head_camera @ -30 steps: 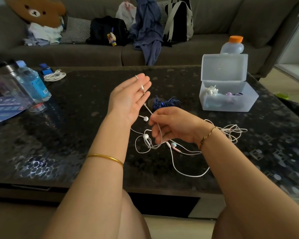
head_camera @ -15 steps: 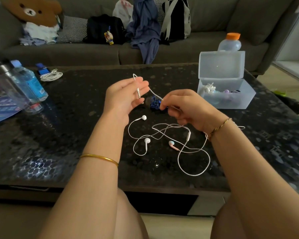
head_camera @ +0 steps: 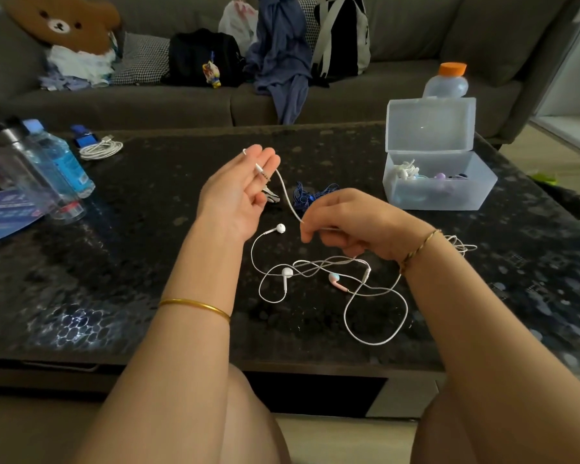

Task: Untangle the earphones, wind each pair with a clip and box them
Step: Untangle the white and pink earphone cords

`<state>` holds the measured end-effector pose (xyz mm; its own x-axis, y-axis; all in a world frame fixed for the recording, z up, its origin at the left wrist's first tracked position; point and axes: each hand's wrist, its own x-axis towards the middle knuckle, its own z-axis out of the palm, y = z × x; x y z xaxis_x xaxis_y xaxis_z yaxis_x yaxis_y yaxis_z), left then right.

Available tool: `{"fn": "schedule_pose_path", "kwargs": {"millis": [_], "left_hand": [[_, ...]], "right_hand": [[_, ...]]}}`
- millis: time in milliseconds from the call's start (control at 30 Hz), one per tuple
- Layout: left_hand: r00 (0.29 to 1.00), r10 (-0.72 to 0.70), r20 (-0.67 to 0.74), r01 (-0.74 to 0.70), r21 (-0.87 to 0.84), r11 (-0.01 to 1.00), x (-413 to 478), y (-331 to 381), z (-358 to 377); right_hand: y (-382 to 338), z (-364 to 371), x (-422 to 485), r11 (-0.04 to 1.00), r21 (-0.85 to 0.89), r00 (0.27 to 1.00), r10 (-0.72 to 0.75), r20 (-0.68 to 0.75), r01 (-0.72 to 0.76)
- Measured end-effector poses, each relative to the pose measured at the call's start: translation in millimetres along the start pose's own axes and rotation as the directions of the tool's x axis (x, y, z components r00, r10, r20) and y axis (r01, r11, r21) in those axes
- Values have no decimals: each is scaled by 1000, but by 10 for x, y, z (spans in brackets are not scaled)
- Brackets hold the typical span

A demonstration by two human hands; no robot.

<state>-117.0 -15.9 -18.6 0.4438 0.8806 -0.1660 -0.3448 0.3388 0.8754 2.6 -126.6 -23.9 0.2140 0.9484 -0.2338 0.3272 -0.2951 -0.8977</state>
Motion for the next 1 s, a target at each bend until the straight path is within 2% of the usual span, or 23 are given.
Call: {"fn": "schedule_pose_path", "kwargs": {"millis": [100, 200, 300, 367, 433, 500, 533, 633, 700, 800, 900, 1000], "left_hand": [[1000, -9, 15, 11, -95, 995, -16, -4, 18], [1000, 25, -8, -25, -78, 997, -39, -44, 66], [989, 149, -9, -147, 107, 983, -51, -132, 122], [959, 279, 50, -280, 313, 907, -33, -186, 120], [922, 348, 171, -385, 510, 769, -16, -208, 91], [902, 314, 297, -431, 647, 628, -25, -215, 88], [900, 267, 344, -435, 682, 588, -48, -212, 96], [907, 79, 415, -383, 730, 566, -145, -194, 165], [893, -45, 449, -333, 723, 606, -203, -162, 208], [845, -175, 505, -174, 570, 803, -263, -148, 252], [824, -222, 521, 37, 343, 939, -273, -145, 285], [871, -226, 435, 178, 150, 973, -247, -135, 294]], "right_hand": [[14, 24, 10, 997, -53, 999, 51, 10, -51], [0, 28, 15, 997, -75, 997, 37, 65, -32], [-36, 35, -19, 994, -107, 995, -14, 102, 25], [-67, 12, -55, 993, -59, 991, -96, 89, 101], [-98, -54, -83, 981, 33, 982, -190, -9, 190], [-105, -153, -105, 955, 119, 956, -251, -153, 270], [-98, -194, -108, 942, 146, 937, -267, -223, 303], [-44, -270, -93, 928, 151, 884, -260, -388, 339], [10, -291, -64, 934, 127, 845, -236, -480, 333], [85, -318, -23, 951, 128, 816, -168, -554, 283], [132, -289, -2, 946, 227, 878, -102, -468, 231], [145, -217, 4, 971, 214, 950, -38, -309, 108]]}}
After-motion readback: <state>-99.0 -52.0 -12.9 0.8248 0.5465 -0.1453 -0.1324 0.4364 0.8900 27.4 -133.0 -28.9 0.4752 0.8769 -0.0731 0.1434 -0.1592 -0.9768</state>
